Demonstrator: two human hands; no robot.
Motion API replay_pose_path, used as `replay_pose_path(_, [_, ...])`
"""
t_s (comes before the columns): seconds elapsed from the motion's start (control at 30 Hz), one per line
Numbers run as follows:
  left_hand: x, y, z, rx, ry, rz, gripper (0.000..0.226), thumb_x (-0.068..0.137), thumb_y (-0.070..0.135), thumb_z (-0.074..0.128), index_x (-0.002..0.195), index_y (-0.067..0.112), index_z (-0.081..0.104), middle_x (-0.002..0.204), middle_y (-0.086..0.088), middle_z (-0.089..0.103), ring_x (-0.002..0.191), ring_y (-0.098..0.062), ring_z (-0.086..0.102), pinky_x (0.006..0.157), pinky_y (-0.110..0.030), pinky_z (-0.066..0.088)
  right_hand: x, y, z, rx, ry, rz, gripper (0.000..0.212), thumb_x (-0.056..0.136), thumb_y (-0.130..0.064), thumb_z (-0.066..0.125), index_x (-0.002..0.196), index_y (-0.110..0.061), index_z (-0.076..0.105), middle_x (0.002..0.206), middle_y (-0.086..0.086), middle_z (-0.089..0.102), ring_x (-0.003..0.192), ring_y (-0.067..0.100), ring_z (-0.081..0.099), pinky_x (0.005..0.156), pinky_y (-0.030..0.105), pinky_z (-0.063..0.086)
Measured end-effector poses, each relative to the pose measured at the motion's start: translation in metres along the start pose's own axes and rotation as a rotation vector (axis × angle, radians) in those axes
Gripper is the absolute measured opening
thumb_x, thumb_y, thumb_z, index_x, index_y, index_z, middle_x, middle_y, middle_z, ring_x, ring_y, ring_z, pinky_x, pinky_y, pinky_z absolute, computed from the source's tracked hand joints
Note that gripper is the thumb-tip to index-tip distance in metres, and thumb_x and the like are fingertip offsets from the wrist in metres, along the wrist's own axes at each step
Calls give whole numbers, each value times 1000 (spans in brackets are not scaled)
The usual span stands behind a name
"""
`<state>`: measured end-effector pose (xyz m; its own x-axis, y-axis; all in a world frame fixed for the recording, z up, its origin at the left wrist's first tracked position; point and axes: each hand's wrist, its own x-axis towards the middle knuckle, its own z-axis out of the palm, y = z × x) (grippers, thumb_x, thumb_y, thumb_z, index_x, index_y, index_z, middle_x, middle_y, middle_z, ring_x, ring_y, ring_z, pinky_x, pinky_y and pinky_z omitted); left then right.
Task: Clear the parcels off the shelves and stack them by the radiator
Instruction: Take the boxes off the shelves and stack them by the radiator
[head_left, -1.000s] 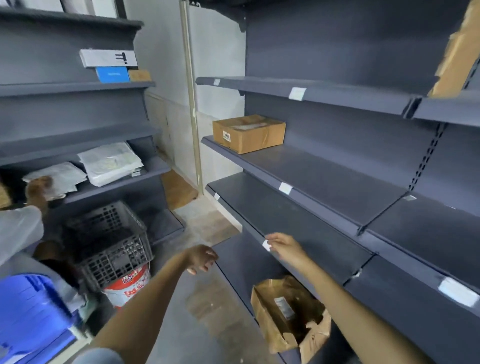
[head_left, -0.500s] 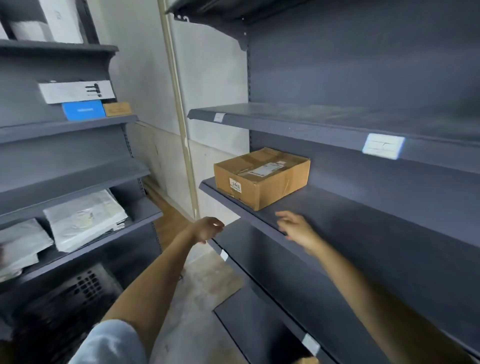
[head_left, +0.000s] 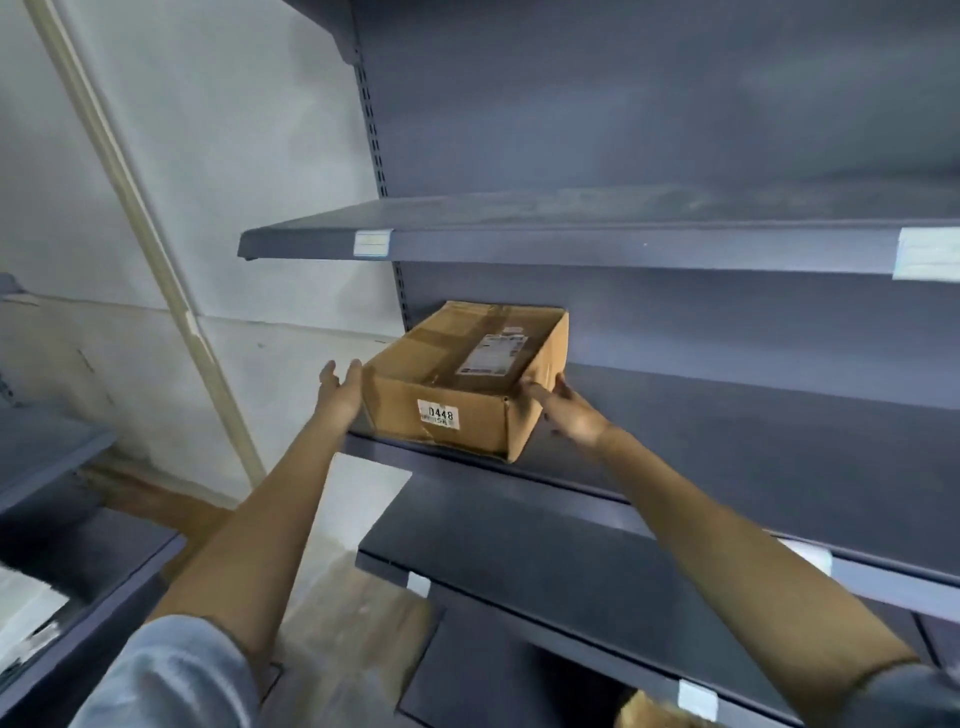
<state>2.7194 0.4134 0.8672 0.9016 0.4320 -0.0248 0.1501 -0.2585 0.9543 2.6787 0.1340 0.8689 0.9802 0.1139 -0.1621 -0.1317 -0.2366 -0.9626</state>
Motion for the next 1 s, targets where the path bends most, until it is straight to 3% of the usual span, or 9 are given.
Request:
replay_pose_path(0.07, [19, 1, -1, 20, -60, -76, 64, 97, 50, 28, 150, 18, 11, 154, -9, 25, 139, -29, 28, 115, -40, 22, 1, -7, 17, -2, 1, 45, 83, 90, -56, 44, 151, -16, 4, 155, 2, 24, 140, 25, 29, 111, 37, 31])
replay_pose_path(0.17, [34, -1, 9, -21, -148, -131, 64, 96, 54, 26, 142, 9, 34, 142, -16, 44, 127, -33, 44, 108, -44, 36, 7, -16, 34, -4, 47, 62, 73, 92, -54, 42, 148, -12, 21, 151, 7, 33, 137, 27, 33, 110, 37, 32])
replay_pose_path(0.3, [15, -10, 26, 35, -120, -152, 82, 81, 70, 42, 137, 10, 42, 134, -15, 53, 119, -34, 51, 92, -40, 44, 8, -11, 32, 67, 315, 52, 59, 94, -38, 50, 139, -5, 33, 143, 13, 43, 131, 28, 42, 104, 32, 35])
replay_pose_path(0.5, [-27, 10, 68, -108, -500, -280, 70, 70, 50, 72, 130, 26, 43, 127, -4, 47, 118, -36, 45, 86, -57, 42, -35, 21, -22, 104, 581, 75, 45, 92, -30, 51, 130, -6, 51, 131, 14, 55, 120, 31, 52, 102, 42, 43])
replay_pose_path(0.6, [-81, 28, 110, -153, -585, -277, 59, 75, 47, 68, 125, 32, 43, 115, -3, 37, 123, -36, 38, 91, -65, 37, -75, 34, -63, 153, 692, 80, 42, 91, -29, 50, 126, -6, 53, 125, 13, 58, 109, 28, 54, 96, 42, 47])
replay_pose_path(0.73, [-175, 50, 173, -215, -713, -248, 46, 78, 43, 64, 120, 34, 47, 112, -2, 46, 88, -26, 50, 81, -55, 42, -156, 56, -134, 225, 869, 62, 37, 90, -26, 52, 121, -6, 56, 107, 10, 59, 90, 21, 54, 78, 35, 47])
replay_pose_path(0.8, [-232, 60, 207, -222, -784, -209, 44, 80, 41, 62, 121, 33, 48, 106, 0, 50, 81, -24, 50, 73, -46, 45, -209, 70, -174, 245, 968, 70, 36, 89, -25, 54, 119, -6, 57, 102, 7, 57, 85, 20, 54, 77, 36, 48])
replay_pose_path(0.93, [-364, 80, 270, -225, -987, -151, 29, 81, 35, 60, 108, 32, 52, 84, 4, 55, 69, -16, 55, 49, -28, 50, -337, 106, -245, 262, 1211, 150, 38, 88, -28, 51, 119, -6, 57, 114, 12, 60, 103, 28, 59, 94, 45, 50])
replay_pose_path(1.0, [-436, 86, 302, -165, -1107, -118, 19, 80, 36, 59, 96, 32, 51, 87, 1, 57, 71, -19, 56, 56, -31, 52, -414, 129, -273, 263, 1325, 186, 35, 89, -27, 49, 113, -4, 59, 110, 12, 60, 100, 28, 60, 87, 40, 52])
